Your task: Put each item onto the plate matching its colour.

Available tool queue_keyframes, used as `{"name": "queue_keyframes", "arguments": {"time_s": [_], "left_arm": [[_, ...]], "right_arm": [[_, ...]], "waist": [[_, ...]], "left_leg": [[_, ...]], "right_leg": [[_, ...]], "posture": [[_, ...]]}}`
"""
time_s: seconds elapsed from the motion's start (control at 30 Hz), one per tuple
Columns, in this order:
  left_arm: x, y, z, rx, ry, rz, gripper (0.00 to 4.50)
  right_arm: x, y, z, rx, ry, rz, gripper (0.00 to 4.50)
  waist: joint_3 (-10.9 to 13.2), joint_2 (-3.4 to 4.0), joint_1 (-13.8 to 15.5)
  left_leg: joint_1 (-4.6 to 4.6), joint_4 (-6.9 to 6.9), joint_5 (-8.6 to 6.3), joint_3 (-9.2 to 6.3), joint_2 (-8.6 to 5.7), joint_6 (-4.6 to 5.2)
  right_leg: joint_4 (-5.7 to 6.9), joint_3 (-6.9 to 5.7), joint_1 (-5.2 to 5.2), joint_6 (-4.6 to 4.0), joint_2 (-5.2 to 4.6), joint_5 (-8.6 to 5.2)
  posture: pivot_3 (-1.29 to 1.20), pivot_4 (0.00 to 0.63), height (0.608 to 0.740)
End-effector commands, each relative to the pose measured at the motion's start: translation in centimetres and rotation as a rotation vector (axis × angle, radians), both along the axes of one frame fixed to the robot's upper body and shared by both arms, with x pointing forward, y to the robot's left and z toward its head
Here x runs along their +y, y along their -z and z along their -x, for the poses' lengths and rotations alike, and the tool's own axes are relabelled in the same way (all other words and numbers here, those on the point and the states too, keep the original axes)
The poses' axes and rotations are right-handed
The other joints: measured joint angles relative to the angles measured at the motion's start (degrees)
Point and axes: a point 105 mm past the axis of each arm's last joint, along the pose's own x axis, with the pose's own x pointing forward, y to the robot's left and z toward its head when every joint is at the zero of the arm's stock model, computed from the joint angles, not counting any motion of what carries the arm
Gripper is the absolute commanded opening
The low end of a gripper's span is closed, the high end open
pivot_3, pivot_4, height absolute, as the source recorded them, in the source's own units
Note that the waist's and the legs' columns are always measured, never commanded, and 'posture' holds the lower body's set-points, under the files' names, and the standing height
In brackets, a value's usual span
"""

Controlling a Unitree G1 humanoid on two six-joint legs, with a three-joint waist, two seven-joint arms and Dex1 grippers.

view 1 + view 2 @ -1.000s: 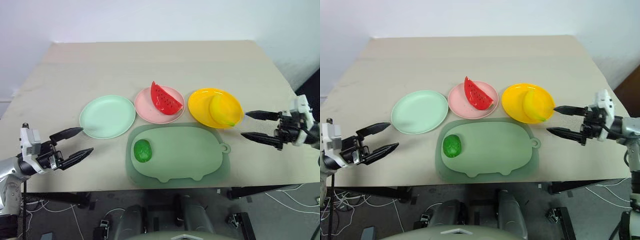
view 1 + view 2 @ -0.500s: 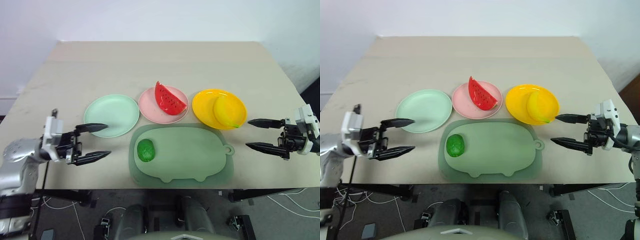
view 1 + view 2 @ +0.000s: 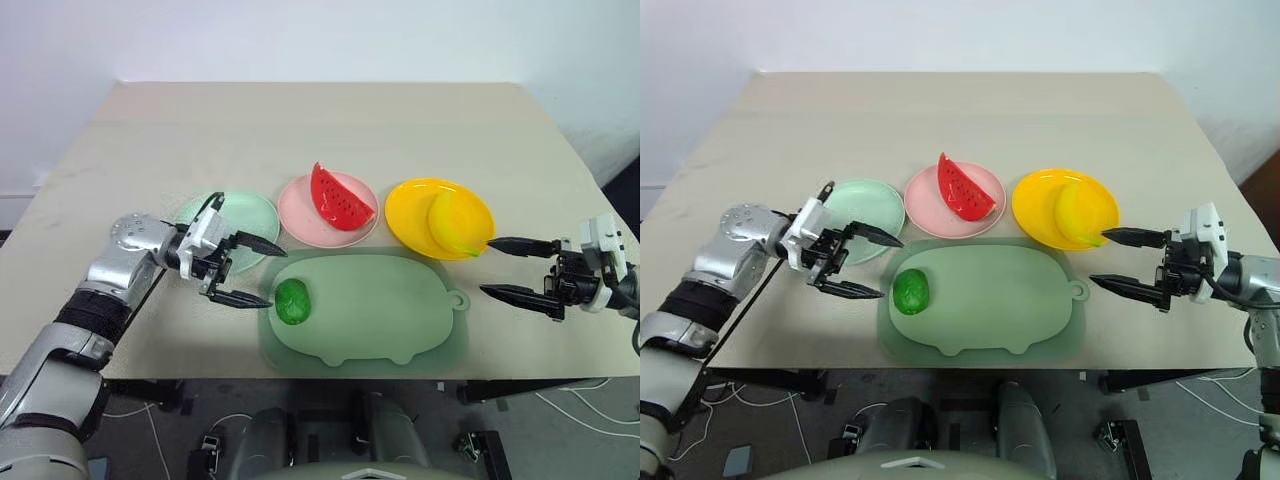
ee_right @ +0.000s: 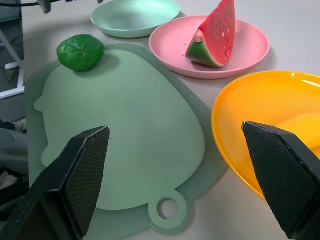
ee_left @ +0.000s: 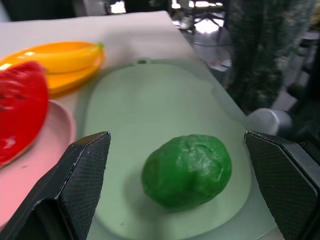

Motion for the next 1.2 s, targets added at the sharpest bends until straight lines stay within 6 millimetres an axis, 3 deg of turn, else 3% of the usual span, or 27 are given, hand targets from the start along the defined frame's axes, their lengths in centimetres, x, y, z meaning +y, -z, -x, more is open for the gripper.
{"name": "queue_keyframes", "arguments": {"time_s": [0.03, 0.47, 0.9, 1.2], "left_arm": [[-0.2, 0.0, 0.0, -0.014, 0.038, -0.017, 4.50], [-3.1, 2.0, -1.2, -0.066, 0.131, -0.063, 4.50], [-2.6, 4.1, -0.8, -0.056, 0.152, -0.141, 4.50], [-3.1, 4.1, -0.7, -0.037, 0.144, -0.103, 4.50]], "right_arm": [[0.3, -1.0, 0.2, -0.052, 0.000, -0.010, 4.46], [0.5, -1.0, 0.7, -0.069, 0.050, -0.026, 4.46], [0.5, -0.7, 0.2, -0.076, 0.086, -0.033, 4.46], [0.7, -0.5, 0.1, -0.073, 0.085, -0.037, 4.46]], "waist": [[0.0, 0.00, 0.0], [0.0, -0.03, 0.0], [0.0, -0.04, 0.1], [0.0, -0.04, 0.1]], "left_leg": [[-0.01, 0.01, 0.00, -0.01, 0.00, 0.00], [-0.18, 0.18, -0.03, -0.10, -0.04, 0.07], [-0.19, 0.18, -0.03, -0.26, -0.04, 0.08], [-0.19, 0.20, -0.03, -0.27, -0.04, 0.08]], "right_leg": [[-0.01, 0.00, 0.00, 0.00, 0.00, 0.00], [-0.04, 0.00, -0.01, -0.01, -0.01, -0.01], [-0.04, 0.00, -0.01, -0.01, -0.01, -0.01], [-0.04, 0.00, -0.01, -0.01, -0.01, 0.00]], "posture": [[0.00, 0.150, 0.736], [0.00, 0.150, 0.736], [0.00, 0.150, 0.736], [0.00, 0.150, 0.736]]}}
